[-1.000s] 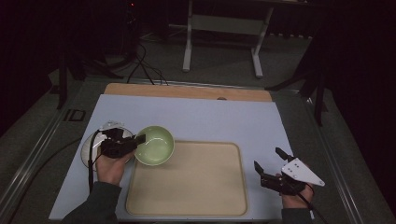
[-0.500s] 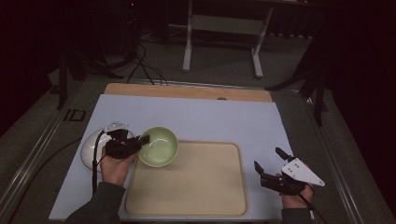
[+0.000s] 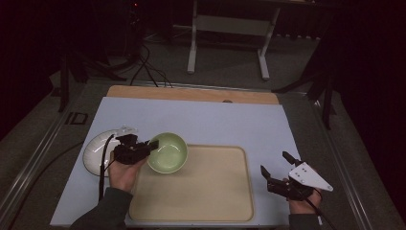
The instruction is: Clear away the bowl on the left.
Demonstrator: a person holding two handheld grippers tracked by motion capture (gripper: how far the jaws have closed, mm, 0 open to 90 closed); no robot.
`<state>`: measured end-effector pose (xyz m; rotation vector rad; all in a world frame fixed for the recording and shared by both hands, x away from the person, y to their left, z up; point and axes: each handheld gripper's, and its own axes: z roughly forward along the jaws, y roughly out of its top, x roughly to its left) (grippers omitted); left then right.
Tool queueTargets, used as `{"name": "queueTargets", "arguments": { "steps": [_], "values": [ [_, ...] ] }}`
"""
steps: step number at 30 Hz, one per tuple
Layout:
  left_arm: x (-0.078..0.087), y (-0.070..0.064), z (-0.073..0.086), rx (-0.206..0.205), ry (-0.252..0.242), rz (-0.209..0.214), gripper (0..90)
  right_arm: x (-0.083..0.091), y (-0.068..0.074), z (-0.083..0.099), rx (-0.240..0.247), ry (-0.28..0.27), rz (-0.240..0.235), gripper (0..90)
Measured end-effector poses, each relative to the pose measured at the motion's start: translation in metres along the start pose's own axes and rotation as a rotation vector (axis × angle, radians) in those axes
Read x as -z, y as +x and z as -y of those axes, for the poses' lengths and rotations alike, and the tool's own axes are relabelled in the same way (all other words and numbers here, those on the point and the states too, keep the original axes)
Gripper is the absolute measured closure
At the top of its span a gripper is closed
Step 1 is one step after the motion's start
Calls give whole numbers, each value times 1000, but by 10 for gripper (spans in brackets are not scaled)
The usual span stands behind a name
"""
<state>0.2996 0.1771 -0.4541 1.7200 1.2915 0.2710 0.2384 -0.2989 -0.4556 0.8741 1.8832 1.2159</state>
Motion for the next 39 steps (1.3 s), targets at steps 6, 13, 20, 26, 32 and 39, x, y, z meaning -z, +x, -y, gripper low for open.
{"name": "queueTargets", "arguments": {
  "steps": [6,13,20,26,32,39],
  "values": [
    [-5,-5,2,-12,7,9,819,0,0,0,0,0,0,137],
    [-10,-11,4,-24,15,18,819,0,0,0,1,-3,0,137],
    [-16,-19,7,-39,29,27,819,0,-1,0,0,-3,-1,137],
    [-20,-23,9,-49,38,37,819,0,-1,0,0,-4,-1,137],
    [-26,-29,11,-63,51,41,819,0,-1,0,1,-3,-1,137],
    [-31,-34,15,-74,66,46,819,0,0,0,1,-3,2,138]
  ]
}}
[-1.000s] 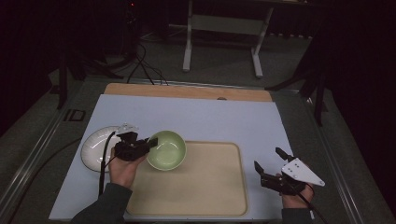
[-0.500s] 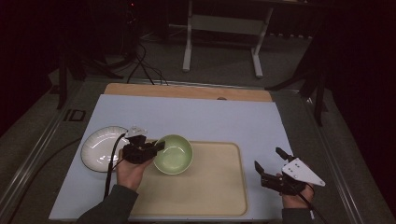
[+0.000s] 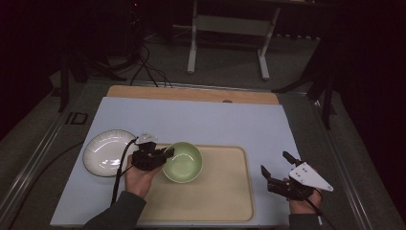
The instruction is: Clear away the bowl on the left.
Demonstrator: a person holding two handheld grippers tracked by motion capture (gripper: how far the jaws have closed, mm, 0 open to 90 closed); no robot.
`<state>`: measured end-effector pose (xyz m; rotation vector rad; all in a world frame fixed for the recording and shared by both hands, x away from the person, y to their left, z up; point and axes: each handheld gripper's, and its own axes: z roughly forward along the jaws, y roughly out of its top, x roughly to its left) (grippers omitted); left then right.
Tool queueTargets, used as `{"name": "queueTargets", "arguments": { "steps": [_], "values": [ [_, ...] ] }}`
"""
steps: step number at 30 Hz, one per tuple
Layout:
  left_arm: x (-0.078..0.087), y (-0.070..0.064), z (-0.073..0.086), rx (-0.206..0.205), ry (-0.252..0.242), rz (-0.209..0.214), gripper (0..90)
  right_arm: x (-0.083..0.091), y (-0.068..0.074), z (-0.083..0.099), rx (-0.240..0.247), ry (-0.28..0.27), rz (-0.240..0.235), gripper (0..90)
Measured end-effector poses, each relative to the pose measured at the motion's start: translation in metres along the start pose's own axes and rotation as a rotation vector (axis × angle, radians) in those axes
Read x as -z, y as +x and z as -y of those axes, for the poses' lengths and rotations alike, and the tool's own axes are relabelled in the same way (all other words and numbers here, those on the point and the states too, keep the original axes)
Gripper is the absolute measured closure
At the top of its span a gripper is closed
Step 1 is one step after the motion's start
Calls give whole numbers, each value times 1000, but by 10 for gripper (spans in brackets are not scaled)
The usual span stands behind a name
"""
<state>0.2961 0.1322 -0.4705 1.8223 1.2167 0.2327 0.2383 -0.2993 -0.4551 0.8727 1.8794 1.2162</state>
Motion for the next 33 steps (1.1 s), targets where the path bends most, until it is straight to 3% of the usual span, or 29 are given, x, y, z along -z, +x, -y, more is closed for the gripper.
{"name": "queueTargets", "arguments": {
  "steps": [18,27,33],
  "values": [
    [-23,-11,10,-34,72,4,815,0,0,0,0,0,0,137],
    [-33,-14,17,-24,112,31,812,0,0,0,-3,-2,1,137],
    [-40,-15,23,9,141,57,817,0,-1,0,-4,-1,2,137]
  ]
}}
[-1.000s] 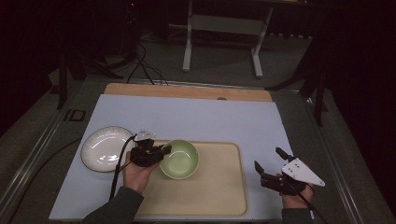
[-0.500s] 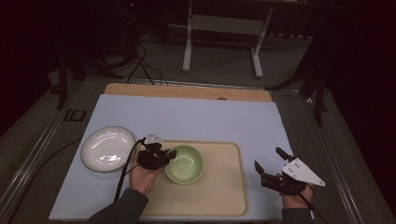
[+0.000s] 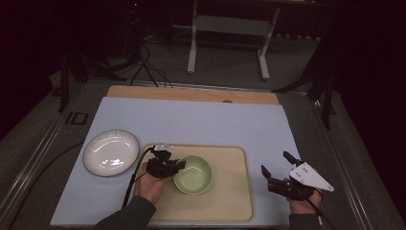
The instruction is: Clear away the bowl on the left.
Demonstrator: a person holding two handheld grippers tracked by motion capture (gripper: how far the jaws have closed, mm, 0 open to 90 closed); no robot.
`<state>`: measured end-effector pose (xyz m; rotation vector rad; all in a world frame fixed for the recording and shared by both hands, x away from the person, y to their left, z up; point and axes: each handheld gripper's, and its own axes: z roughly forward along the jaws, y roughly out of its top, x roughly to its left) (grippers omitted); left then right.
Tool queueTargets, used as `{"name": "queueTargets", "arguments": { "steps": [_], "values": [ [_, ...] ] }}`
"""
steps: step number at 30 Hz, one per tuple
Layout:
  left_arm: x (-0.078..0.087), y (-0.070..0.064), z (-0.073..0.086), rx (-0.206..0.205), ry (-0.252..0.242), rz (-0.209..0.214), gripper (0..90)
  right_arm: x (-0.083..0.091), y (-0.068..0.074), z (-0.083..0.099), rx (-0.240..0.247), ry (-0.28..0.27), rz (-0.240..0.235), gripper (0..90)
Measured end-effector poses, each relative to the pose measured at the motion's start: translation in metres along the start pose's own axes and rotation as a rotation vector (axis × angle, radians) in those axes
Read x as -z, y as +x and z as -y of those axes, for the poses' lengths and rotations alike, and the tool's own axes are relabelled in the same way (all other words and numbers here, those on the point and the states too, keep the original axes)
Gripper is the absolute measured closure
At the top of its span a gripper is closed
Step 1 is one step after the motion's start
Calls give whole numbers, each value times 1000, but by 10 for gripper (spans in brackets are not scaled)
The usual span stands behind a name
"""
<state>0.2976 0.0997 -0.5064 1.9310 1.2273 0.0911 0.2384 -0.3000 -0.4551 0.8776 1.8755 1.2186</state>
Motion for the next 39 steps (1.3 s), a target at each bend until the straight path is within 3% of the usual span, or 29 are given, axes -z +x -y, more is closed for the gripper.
{"name": "queueTargets", "arguments": {
  "steps": [2,6,9,16,25,27,28,39],
  "values": [
    [0,0,0,-1,4,0,819,0,0,0,0,1,0,137],
    [-3,1,3,-7,32,-47,821,1,0,0,0,0,3,137],
    [-3,-1,3,-22,29,-57,813,1,0,0,0,0,3,137],
    [2,-2,1,-66,30,-116,669,1,0,0,-1,0,4,138],
    [32,1,-9,-107,-57,-151,532,1,-1,0,0,0,4,137],
    [32,1,-9,-107,-57,-151,517,1,-1,0,0,0,4,137],
    [43,5,-12,-112,-92,-170,489,1,-1,0,1,0,4,138],
    [80,14,-19,-137,-182,-267,406,1,-1,0,-1,-1,5,137]
  ]
}}
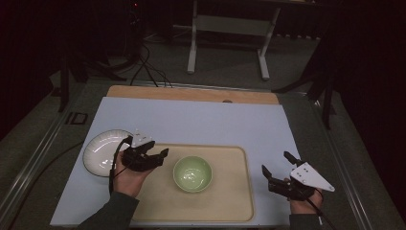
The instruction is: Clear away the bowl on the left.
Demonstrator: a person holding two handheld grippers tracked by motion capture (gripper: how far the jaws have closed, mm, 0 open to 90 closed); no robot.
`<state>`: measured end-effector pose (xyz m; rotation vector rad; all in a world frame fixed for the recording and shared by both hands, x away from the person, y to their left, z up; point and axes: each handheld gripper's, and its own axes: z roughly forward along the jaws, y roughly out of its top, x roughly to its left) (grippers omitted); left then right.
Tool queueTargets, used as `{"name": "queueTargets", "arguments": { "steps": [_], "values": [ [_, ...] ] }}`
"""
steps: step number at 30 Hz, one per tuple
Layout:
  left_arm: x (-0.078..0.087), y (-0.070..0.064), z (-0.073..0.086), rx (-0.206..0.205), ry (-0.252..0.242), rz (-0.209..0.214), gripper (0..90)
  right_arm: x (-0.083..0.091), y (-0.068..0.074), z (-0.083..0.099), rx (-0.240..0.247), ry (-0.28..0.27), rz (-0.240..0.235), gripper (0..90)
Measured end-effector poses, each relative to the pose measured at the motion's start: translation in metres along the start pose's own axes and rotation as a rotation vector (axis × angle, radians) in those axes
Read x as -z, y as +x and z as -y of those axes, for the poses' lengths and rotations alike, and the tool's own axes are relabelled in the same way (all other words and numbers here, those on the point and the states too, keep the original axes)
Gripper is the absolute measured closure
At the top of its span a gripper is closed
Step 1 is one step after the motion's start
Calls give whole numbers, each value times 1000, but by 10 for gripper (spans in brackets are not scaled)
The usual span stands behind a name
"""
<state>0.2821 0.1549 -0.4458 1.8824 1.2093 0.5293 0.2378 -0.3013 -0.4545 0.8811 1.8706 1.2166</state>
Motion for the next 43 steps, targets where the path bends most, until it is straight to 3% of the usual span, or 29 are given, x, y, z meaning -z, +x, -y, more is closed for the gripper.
{"name": "queueTargets", "arguments": {
  "steps": [13,16,22,34,36,39,43],
  "values": [
    [31,38,2,44,-87,-134,351,1,-2,0,-9,-4,5,137],
    [42,50,4,55,-115,-184,352,1,-3,1,-11,-6,6,137],
    [53,67,12,87,-131,-219,338,2,-4,1,-19,-7,11,137],
    [71,84,35,90,-204,-263,234,4,-9,3,-50,-6,25,128],
    [74,86,41,102,-239,-261,234,4,-10,3,-53,-4,23,128],
    [79,86,51,90,-260,-295,217,2,-10,4,-57,10,10,121],
    [81,85,56,94,-270,-301,207,1,-11,5,-60,20,8,116]
  ]
}}
